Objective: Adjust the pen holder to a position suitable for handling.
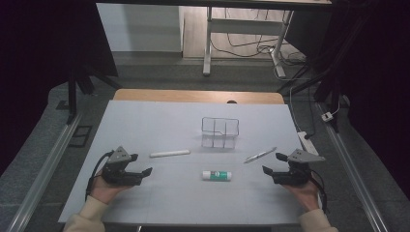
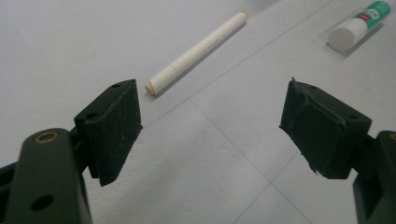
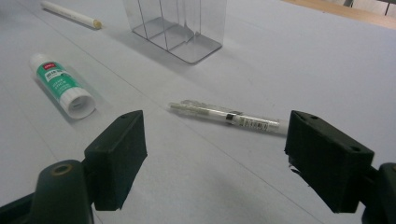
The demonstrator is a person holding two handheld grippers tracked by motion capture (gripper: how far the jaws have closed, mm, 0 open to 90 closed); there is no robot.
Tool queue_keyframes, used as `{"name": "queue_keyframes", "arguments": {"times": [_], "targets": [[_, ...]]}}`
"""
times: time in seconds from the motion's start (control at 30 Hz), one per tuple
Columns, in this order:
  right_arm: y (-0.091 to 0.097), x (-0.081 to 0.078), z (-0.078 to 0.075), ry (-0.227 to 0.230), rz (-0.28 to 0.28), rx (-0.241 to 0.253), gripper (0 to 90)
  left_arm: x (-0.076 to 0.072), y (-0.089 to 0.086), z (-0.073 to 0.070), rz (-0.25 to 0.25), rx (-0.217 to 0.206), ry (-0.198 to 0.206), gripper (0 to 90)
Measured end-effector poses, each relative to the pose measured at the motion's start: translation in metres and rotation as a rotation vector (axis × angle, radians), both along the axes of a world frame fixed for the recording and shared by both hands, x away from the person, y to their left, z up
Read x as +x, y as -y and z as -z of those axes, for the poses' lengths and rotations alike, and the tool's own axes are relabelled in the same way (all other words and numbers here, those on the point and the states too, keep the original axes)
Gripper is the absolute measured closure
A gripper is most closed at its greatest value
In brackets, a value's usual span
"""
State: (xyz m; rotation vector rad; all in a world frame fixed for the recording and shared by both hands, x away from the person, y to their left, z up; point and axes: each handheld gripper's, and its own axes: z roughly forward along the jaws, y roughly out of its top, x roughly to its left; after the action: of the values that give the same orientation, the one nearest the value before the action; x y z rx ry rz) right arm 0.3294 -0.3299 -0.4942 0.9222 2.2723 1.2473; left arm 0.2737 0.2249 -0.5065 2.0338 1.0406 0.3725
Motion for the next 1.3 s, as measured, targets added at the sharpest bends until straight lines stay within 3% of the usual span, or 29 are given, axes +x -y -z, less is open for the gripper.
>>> {"name": "queue_keyframes", "arguments": {"times": [0.43, 0.77, 1.03, 1.3], "targets": [[-0.007, 0.009, 0.000, -0.020, 0.006, -0.010, 23.2, 0.001, -0.002, 0.005, 0.012, -0.006, -0.010, 19.8], [-0.019, 0.015, -0.012, -0.001, 0.013, -0.017, 27.9, 0.002, 0.001, 0.006, 0.019, -0.005, -0.010, 19.9], [-0.029, 0.031, -0.020, -0.007, 0.023, -0.014, 32.3, 0.002, -0.001, 0.005, 0.009, -0.010, -0.010, 19.9], [-0.038, 0.047, -0.022, -0.033, 0.041, -0.054, 50.6, 0.003, -0.002, 0.006, 0.001, -0.010, -0.015, 20.0]]}}
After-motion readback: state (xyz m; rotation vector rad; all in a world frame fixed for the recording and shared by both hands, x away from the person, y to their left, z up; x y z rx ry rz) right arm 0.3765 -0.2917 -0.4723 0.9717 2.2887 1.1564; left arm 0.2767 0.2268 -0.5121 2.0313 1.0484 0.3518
